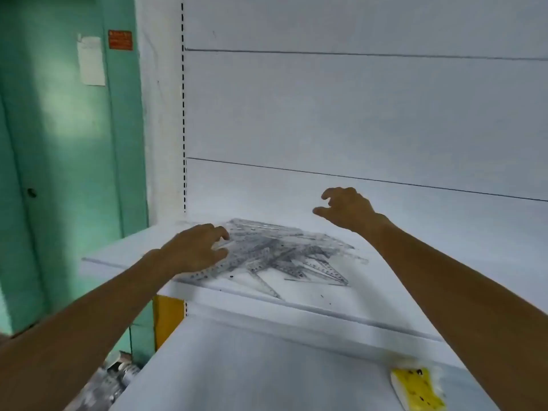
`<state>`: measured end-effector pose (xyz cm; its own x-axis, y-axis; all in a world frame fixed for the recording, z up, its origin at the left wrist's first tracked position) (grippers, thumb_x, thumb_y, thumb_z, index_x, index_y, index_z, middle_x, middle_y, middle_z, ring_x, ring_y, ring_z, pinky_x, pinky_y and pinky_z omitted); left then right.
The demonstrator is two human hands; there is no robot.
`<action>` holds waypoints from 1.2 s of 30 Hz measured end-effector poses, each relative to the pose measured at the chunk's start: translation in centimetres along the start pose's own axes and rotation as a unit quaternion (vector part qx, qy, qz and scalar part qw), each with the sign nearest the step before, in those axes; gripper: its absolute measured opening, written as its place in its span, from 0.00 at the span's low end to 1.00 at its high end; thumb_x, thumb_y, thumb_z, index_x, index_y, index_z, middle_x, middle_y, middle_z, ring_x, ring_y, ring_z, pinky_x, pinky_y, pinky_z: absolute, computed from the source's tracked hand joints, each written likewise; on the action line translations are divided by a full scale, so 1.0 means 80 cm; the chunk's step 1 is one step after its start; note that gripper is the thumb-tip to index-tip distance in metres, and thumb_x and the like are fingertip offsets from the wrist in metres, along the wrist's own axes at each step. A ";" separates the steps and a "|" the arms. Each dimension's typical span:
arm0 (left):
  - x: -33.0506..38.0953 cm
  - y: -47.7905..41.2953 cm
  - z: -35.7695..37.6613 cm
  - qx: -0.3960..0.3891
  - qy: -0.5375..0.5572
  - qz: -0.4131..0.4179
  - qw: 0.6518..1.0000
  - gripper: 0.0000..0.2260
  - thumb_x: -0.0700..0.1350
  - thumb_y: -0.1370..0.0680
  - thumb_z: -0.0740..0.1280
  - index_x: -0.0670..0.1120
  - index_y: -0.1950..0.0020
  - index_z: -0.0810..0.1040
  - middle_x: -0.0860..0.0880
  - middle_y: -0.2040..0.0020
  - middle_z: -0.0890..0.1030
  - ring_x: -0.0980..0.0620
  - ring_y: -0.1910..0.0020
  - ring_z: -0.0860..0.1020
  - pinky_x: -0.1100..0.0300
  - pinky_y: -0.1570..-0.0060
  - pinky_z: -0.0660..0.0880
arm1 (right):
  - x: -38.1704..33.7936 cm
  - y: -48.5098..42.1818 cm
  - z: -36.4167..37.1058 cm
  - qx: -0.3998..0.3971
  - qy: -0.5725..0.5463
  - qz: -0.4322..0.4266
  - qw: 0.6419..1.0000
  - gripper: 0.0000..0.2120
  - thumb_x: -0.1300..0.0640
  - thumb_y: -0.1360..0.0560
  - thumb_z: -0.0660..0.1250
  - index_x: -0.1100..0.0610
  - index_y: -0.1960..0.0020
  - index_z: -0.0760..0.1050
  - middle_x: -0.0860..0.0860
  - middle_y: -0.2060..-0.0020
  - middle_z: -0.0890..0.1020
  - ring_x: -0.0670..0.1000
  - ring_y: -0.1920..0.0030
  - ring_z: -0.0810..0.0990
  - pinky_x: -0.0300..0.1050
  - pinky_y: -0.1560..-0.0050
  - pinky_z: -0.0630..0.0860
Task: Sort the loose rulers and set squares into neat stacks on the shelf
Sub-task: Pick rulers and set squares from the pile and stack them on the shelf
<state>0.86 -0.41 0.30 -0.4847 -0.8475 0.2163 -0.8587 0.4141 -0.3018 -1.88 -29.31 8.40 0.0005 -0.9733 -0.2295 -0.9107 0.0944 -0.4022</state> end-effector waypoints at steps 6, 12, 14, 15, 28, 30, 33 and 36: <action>-0.019 -0.012 0.036 -0.050 -0.001 0.006 0.999 0.20 0.59 0.26 0.63 0.50 0.39 0.73 0.48 0.41 0.76 0.51 0.48 0.73 0.58 0.51 0.69 | -0.004 0.004 0.075 -0.225 0.040 -0.045 0.972 0.18 0.51 0.28 0.70 0.54 0.40 0.75 0.55 0.41 0.76 0.53 0.43 0.75 0.43 0.43 0.71; -0.036 -0.024 0.055 -0.007 -0.013 0.060 0.998 0.16 0.56 0.24 0.62 0.49 0.41 0.75 0.48 0.46 0.75 0.53 0.50 0.68 0.59 0.55 0.64 | 0.001 -0.011 0.120 -0.207 0.019 -0.085 0.974 0.21 0.55 0.26 0.67 0.54 0.35 0.71 0.54 0.36 0.74 0.52 0.39 0.74 0.39 0.44 0.66; -0.040 -0.029 0.059 -0.005 -0.032 0.084 0.996 0.15 0.54 0.23 0.61 0.48 0.40 0.75 0.47 0.45 0.75 0.51 0.47 0.70 0.59 0.54 0.65 | 0.000 -0.020 0.127 -0.208 0.013 -0.093 0.974 0.19 0.56 0.26 0.67 0.52 0.36 0.72 0.52 0.35 0.74 0.52 0.39 0.74 0.40 0.44 0.66; -0.042 -0.033 0.060 -0.003 -0.034 0.093 0.995 0.15 0.53 0.23 0.62 0.47 0.40 0.75 0.47 0.44 0.75 0.50 0.46 0.70 0.59 0.54 0.65 | -0.001 -0.026 0.130 -0.209 0.016 -0.099 0.973 0.18 0.56 0.26 0.66 0.52 0.37 0.74 0.52 0.35 0.74 0.52 0.39 0.74 0.40 0.44 0.66; -0.077 -0.085 0.038 -0.003 0.117 0.100 0.988 0.07 0.41 0.25 0.67 0.49 0.49 0.77 0.55 0.58 0.73 0.56 0.60 0.74 0.64 0.59 0.67 | -0.014 -0.052 0.139 -0.228 0.035 -0.106 0.967 0.08 0.57 0.24 0.64 0.56 0.46 0.75 0.54 0.45 0.78 0.53 0.44 0.75 0.45 0.42 0.70; -0.085 -0.091 0.037 -0.002 0.144 0.093 0.985 0.06 0.41 0.25 0.67 0.51 0.51 0.77 0.55 0.59 0.76 0.58 0.61 0.74 0.65 0.62 0.68 | -0.015 -0.056 0.143 -0.225 0.042 -0.095 0.969 0.11 0.59 0.24 0.63 0.56 0.42 0.75 0.54 0.45 0.78 0.53 0.44 0.76 0.44 0.42 0.70; -0.095 -0.096 0.040 -0.001 0.162 0.081 0.983 0.05 0.43 0.24 0.66 0.51 0.51 0.77 0.58 0.60 0.76 0.62 0.61 0.74 0.67 0.62 0.69 | -0.014 -0.062 0.146 -0.208 0.020 -0.076 0.975 0.09 0.57 0.25 0.65 0.56 0.46 0.78 0.50 0.54 0.78 0.50 0.51 0.77 0.42 0.49 0.72; -0.101 -0.099 0.042 -0.001 0.163 0.071 0.984 0.05 0.43 0.23 0.63 0.53 0.51 0.74 0.56 0.60 0.75 0.60 0.61 0.74 0.66 0.63 0.69 | -0.010 -0.063 0.144 -0.190 -0.019 -0.067 0.979 0.05 0.56 0.26 0.68 0.56 0.53 0.79 0.43 0.64 0.74 0.44 0.61 0.73 0.36 0.61 0.68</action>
<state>12.16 2.05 -2.15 -0.6268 -0.6303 0.4581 -0.7789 0.5209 -0.3492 7.45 -26.56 0.38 0.1399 -0.9625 -0.2322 -0.9893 -0.1259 -0.0742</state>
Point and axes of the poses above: each hand's wrist, its own y-axis away from the middle knuckle, its own z-axis out of the palm, x = y × z, the point moved 1 cm from there along -y, towards the middle knuckle
